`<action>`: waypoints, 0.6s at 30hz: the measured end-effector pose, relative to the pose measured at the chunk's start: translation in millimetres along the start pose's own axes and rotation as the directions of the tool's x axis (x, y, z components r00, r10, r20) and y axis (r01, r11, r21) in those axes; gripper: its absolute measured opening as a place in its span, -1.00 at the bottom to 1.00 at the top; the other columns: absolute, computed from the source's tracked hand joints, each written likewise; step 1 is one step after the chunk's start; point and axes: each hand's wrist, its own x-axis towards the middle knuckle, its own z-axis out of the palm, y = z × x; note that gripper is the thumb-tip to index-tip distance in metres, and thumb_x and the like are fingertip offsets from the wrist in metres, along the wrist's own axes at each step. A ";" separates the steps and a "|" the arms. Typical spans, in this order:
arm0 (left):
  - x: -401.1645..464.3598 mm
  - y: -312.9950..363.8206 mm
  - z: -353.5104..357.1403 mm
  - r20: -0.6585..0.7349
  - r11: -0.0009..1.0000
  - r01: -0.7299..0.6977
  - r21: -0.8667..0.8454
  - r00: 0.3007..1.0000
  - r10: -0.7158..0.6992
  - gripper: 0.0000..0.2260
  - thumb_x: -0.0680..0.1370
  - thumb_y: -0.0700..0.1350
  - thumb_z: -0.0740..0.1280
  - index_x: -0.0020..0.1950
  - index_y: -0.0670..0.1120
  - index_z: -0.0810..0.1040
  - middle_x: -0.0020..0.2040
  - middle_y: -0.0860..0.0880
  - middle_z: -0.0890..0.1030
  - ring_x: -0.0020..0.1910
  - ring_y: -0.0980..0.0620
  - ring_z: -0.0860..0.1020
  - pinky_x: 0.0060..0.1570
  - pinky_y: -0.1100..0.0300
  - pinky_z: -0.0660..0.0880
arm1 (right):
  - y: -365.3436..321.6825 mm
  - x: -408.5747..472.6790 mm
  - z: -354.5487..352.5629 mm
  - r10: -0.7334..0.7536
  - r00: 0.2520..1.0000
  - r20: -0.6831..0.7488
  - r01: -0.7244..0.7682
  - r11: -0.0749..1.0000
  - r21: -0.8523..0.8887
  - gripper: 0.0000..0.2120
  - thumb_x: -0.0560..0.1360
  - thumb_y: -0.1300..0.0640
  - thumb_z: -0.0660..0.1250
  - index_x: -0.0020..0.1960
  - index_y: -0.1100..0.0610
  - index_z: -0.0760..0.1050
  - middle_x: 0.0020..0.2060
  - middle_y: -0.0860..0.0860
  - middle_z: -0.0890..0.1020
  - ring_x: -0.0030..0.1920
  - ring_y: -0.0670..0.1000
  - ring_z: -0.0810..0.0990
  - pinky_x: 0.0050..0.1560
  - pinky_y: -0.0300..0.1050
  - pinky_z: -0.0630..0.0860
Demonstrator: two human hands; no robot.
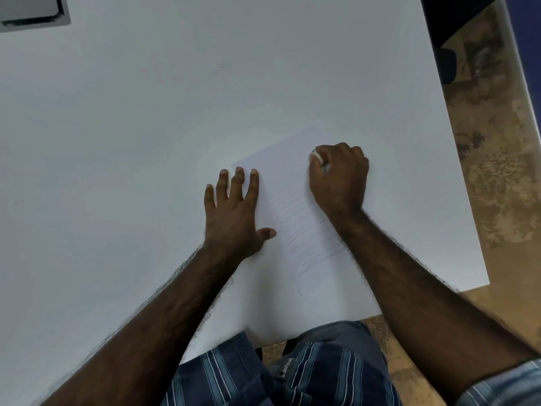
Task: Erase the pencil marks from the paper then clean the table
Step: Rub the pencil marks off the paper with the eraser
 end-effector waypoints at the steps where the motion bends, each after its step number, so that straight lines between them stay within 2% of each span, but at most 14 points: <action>1: -0.2 0.1 -0.3 -0.001 1.000 0.000 0.001 1.000 0.000 0.09 0.46 0.40 0.38 0.68 0.02 -0.25 0.69 -0.10 -0.19 0.65 -0.20 -0.24 0.60 -0.23 -0.16 | -6.8 -3.3 2.0 -0.025 1.000 0.016 0.025 1.000 0.000 -0.87 0.60 0.08 0.35 -0.04 0.04 0.66 -0.17 0.00 0.65 -0.09 0.15 0.55 -0.06 0.02 0.34; 4: -0.5 -0.1 -1.2 0.006 1.000 0.000 0.003 1.000 0.000 0.08 0.47 0.40 0.37 0.68 0.02 -0.26 0.68 -0.10 -0.20 0.65 -0.20 -0.25 0.60 -0.23 -0.18 | -24.8 -26.2 7.3 -0.226 0.958 0.175 0.225 0.974 0.028 -0.83 0.62 0.05 0.32 0.01 0.06 0.67 -0.14 0.02 0.68 -0.09 0.12 0.57 -0.06 0.05 0.42; 6: -0.4 -0.1 -1.8 0.011 1.000 -0.001 -0.002 1.000 0.001 0.08 0.47 0.40 0.37 0.68 0.02 -0.27 0.68 -0.10 -0.21 0.65 -0.20 -0.25 0.60 -0.23 -0.18 | -20.7 -29.4 6.7 -0.266 0.944 0.195 0.267 0.963 0.023 -0.84 0.62 0.05 0.34 0.04 0.07 0.68 -0.13 0.03 0.70 -0.08 0.13 0.59 -0.06 0.09 0.46; 9: 0.4 -0.6 -0.8 0.013 1.000 -0.002 -0.019 1.000 0.002 0.09 0.47 0.39 0.39 0.68 0.02 -0.27 0.68 -0.09 -0.21 0.65 -0.20 -0.26 0.59 -0.24 -0.18 | -3.5 -10.8 4.0 -0.080 0.996 0.038 0.081 0.996 -0.040 -0.89 0.59 0.07 0.37 -0.04 0.03 0.66 -0.18 0.02 0.65 -0.10 0.19 0.55 -0.06 0.07 0.39; 11: 0.6 -1.1 -0.7 0.015 1.000 -0.002 -0.024 1.000 0.002 0.09 0.46 0.39 0.39 0.68 0.02 -0.27 0.68 -0.09 -0.21 0.65 -0.19 -0.26 0.59 -0.24 -0.18 | 3.4 0.8 2.6 0.043 0.998 -0.040 -0.043 0.999 -0.004 -0.92 0.57 0.08 0.38 -0.06 0.03 0.66 -0.17 0.00 0.65 -0.08 0.19 0.56 -0.03 0.07 0.38; 12: 0.4 -1.4 -0.7 0.017 1.000 -0.001 -0.022 1.000 0.002 0.09 0.46 0.40 0.39 0.67 0.02 -0.27 0.68 -0.09 -0.21 0.65 -0.19 -0.26 0.59 -0.24 -0.18 | 1.8 2.0 3.4 0.056 0.997 -0.047 -0.055 0.998 0.015 -0.91 0.56 0.08 0.38 -0.06 0.03 0.65 -0.17 0.00 0.65 -0.08 0.19 0.55 -0.03 0.07 0.37; 13: 0.2 -1.4 -1.0 0.017 1.000 -0.001 -0.020 1.000 0.002 0.09 0.47 0.40 0.38 0.67 0.02 -0.27 0.68 -0.10 -0.22 0.65 -0.19 -0.27 0.59 -0.23 -0.19 | -2.8 -0.1 5.0 0.026 0.999 -0.037 -0.025 0.999 0.022 -0.91 0.57 0.08 0.37 -0.06 0.03 0.65 -0.18 0.00 0.64 -0.08 0.18 0.55 -0.03 0.06 0.36; 16: 0.2 -1.2 -1.8 0.022 1.000 -0.003 -0.022 1.000 0.004 0.08 0.47 0.40 0.37 0.67 0.02 -0.27 0.68 -0.10 -0.23 0.65 -0.19 -0.27 0.59 -0.23 -0.20 | -16.8 -18.3 10.1 -0.202 0.975 0.098 0.202 0.979 0.011 -0.86 0.61 0.08 0.34 -0.04 0.07 0.66 -0.19 0.01 0.65 -0.12 0.14 0.54 -0.08 0.05 0.38; 18: 0.6 -1.2 -1.8 0.023 1.000 -0.004 -0.026 1.000 0.004 0.09 0.46 0.40 0.38 0.68 0.02 -0.27 0.68 -0.10 -0.23 0.65 -0.19 -0.27 0.59 -0.23 -0.19 | -12.9 -20.7 9.6 -0.253 0.959 0.127 0.255 0.967 -0.007 -0.85 0.61 0.07 0.34 -0.03 0.08 0.67 -0.19 0.02 0.66 -0.12 0.14 0.54 -0.09 0.06 0.39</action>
